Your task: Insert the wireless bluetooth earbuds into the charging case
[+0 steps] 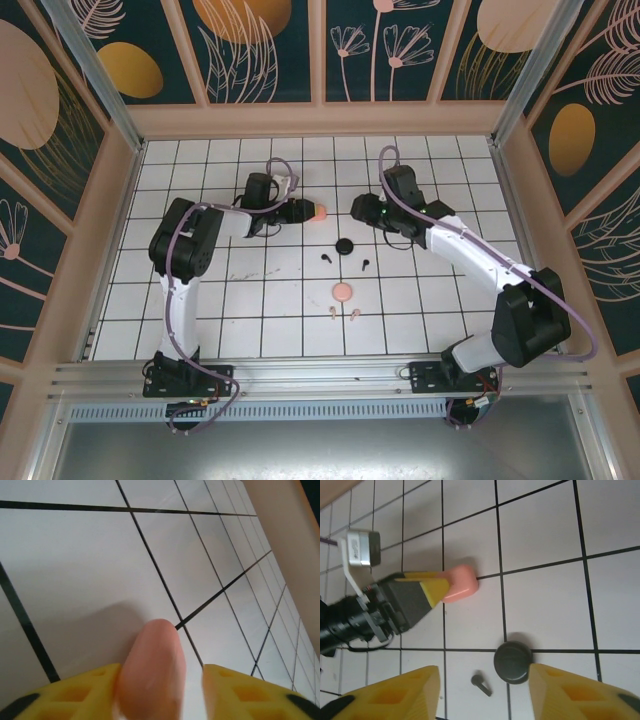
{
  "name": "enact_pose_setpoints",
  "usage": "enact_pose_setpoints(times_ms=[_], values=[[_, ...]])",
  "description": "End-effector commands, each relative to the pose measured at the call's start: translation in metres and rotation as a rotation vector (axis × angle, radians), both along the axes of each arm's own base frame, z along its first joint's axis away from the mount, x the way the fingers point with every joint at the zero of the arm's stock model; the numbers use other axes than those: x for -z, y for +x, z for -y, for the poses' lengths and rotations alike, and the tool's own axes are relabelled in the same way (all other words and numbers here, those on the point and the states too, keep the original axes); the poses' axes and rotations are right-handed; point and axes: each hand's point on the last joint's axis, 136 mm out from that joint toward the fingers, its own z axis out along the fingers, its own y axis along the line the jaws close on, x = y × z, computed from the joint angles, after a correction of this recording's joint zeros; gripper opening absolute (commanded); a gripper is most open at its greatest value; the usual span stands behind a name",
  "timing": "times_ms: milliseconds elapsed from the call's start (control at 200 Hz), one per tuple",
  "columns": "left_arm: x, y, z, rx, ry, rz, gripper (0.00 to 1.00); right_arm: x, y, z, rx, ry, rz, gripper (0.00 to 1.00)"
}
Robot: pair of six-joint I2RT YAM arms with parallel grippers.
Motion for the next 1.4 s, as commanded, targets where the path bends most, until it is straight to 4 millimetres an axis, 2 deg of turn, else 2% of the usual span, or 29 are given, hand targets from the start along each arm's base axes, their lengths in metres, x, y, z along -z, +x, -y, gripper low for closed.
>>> enact_pose_setpoints(times_ms=[0,125,245,335,485,500,510,525,606,631,671,691,731,756,771,821,1036,1396], values=[[0.014,0.005,-0.021,-0.054,0.060,-0.052,0.60,0.001,-0.010,0.004,0.015,-0.044,0.001,0.57],[0.007,0.010,-0.039,-0.087,0.090,-0.041,0.67,0.007,-0.028,-0.006,-0.021,-0.099,-0.022,0.66],[-0.020,0.017,-0.065,-0.150,0.091,0.011,0.70,0.019,-0.051,-0.015,-0.049,-0.152,-0.056,0.72],[-0.056,0.017,-0.078,-0.189,0.079,0.086,0.70,0.036,-0.069,-0.021,-0.065,-0.190,-0.110,0.74],[-0.122,0.006,-0.096,-0.304,0.048,0.232,0.70,0.069,-0.092,-0.023,-0.045,-0.226,-0.208,0.75],[-0.124,0.005,-0.098,-0.316,0.045,0.235,0.70,0.072,-0.094,-0.024,-0.042,-0.228,-0.216,0.75],[-0.138,0.004,-0.099,-0.328,0.033,0.263,0.70,0.075,-0.095,-0.023,-0.038,-0.233,-0.225,0.76],[-0.138,0.000,-0.102,-0.342,0.034,0.261,0.70,0.078,-0.097,-0.023,-0.031,-0.238,-0.236,0.76],[-0.164,-0.011,-0.116,-0.423,0.022,0.319,0.71,0.095,-0.106,-0.026,-0.018,-0.257,-0.287,0.76],[-0.170,-0.014,-0.121,-0.448,0.018,0.331,0.76,0.099,-0.109,-0.027,-0.014,-0.264,-0.299,0.76],[-0.180,-0.019,-0.129,-0.495,0.015,0.350,0.78,0.105,-0.113,-0.029,-0.008,-0.277,-0.316,0.76],[-0.184,-0.022,-0.133,-0.516,0.012,0.357,0.83,0.109,-0.115,-0.030,-0.006,-0.285,-0.326,0.76],[-0.192,-0.026,-0.141,-0.559,0.011,0.375,0.85,0.113,-0.118,-0.031,0.003,-0.293,-0.343,0.76],[-0.196,-0.029,-0.146,-0.588,0.010,0.381,0.86,0.116,-0.120,-0.033,0.007,-0.298,-0.351,0.77],[-0.197,-0.030,-0.150,-0.611,0.011,0.384,0.93,0.117,-0.120,-0.034,0.011,-0.299,-0.355,0.77],[-0.202,-0.035,-0.159,-0.660,0.001,0.394,0.98,0.122,-0.124,-0.036,0.020,-0.309,-0.373,0.77],[-0.209,-0.054,-0.194,-0.862,-0.038,0.407,0.99,0.133,-0.130,-0.043,0.056,-0.341,-0.410,0.77],[-0.204,-0.066,-0.193,-0.882,-0.154,0.331,0.99,0.149,-0.132,-0.053,0.060,-0.385,-0.447,0.74]])
